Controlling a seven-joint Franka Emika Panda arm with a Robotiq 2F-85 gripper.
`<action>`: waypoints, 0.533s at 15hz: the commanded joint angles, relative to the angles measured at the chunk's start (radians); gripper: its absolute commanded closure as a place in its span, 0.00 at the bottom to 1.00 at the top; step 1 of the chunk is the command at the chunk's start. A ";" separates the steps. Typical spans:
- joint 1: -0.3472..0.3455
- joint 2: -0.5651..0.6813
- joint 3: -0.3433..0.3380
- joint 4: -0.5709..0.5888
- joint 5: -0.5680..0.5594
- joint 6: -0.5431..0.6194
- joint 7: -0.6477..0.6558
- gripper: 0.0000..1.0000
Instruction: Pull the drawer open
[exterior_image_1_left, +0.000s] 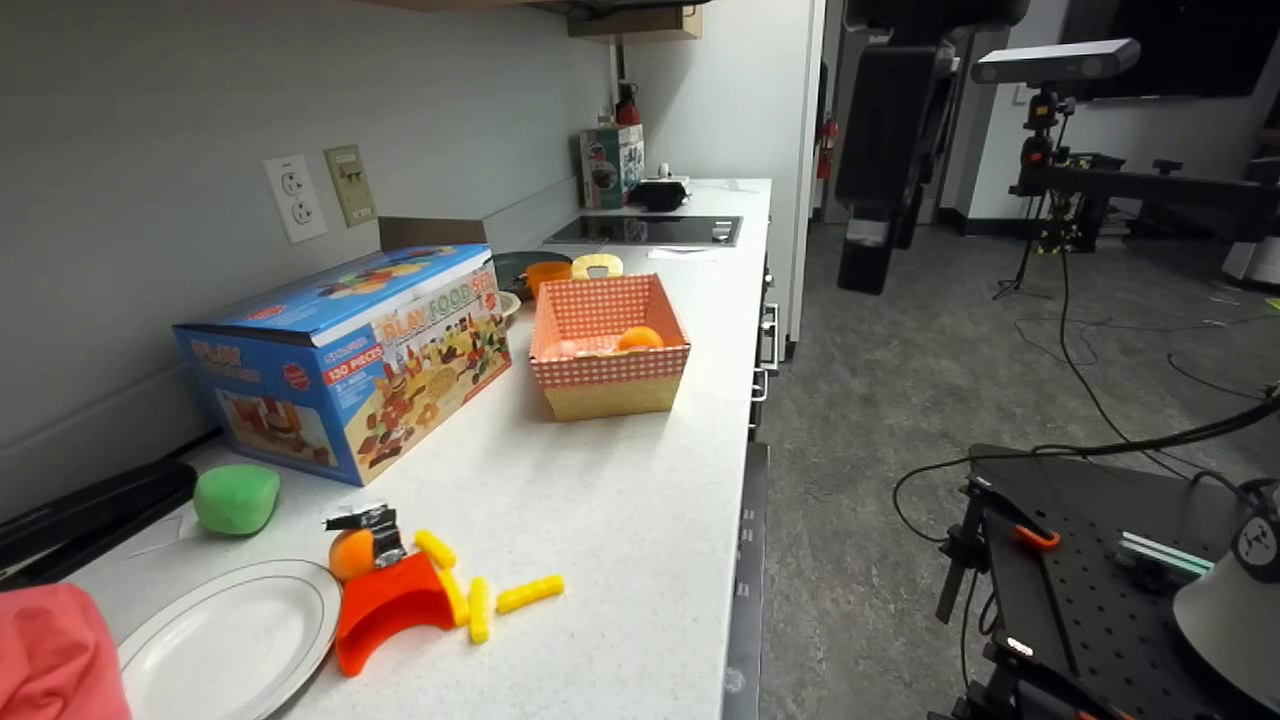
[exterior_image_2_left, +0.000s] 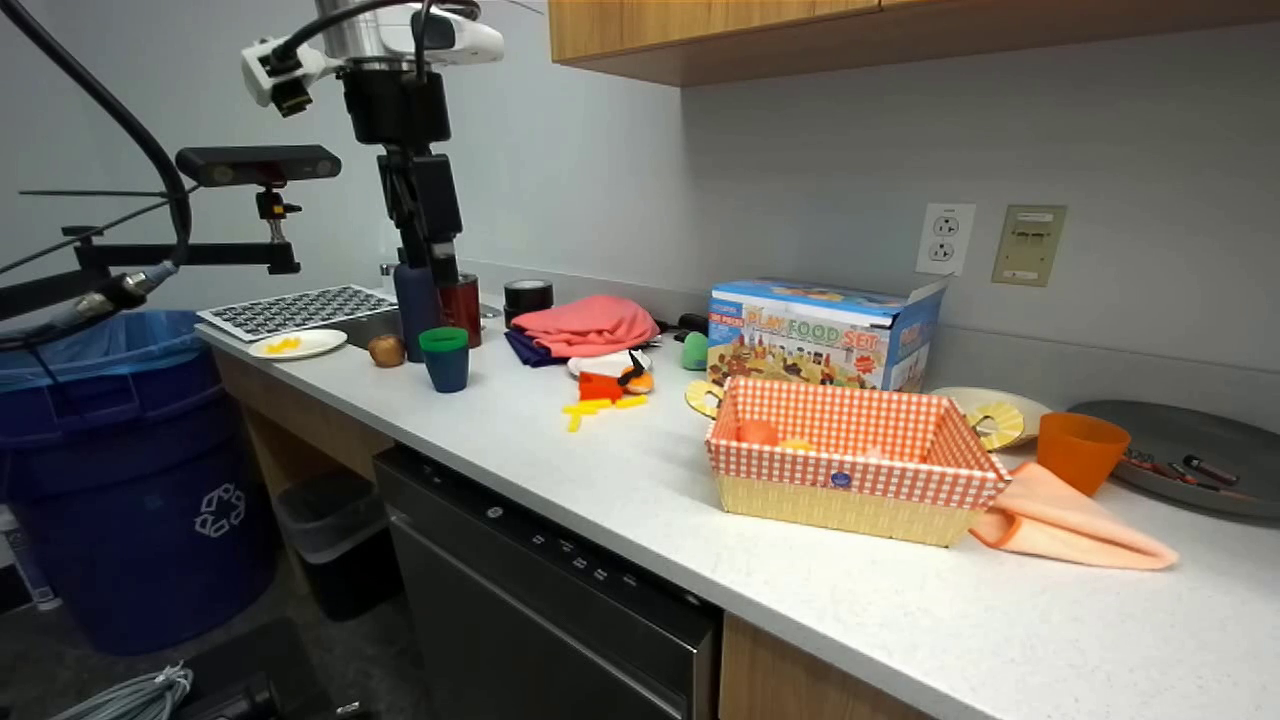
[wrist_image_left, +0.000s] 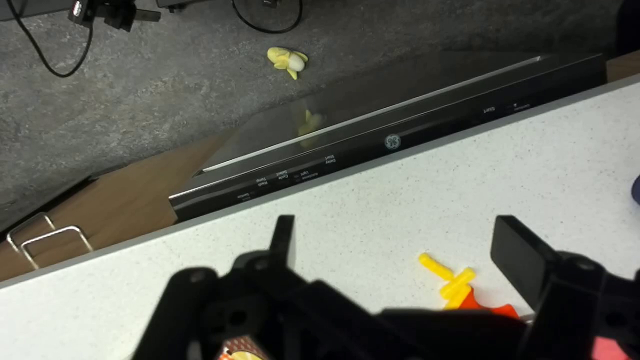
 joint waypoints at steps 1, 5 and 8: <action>0.008 0.002 -0.007 0.002 -0.004 -0.002 0.004 0.00; 0.008 0.003 -0.007 -0.005 -0.004 -0.002 0.004 0.00; 0.008 0.003 -0.007 -0.013 -0.004 -0.002 0.004 0.00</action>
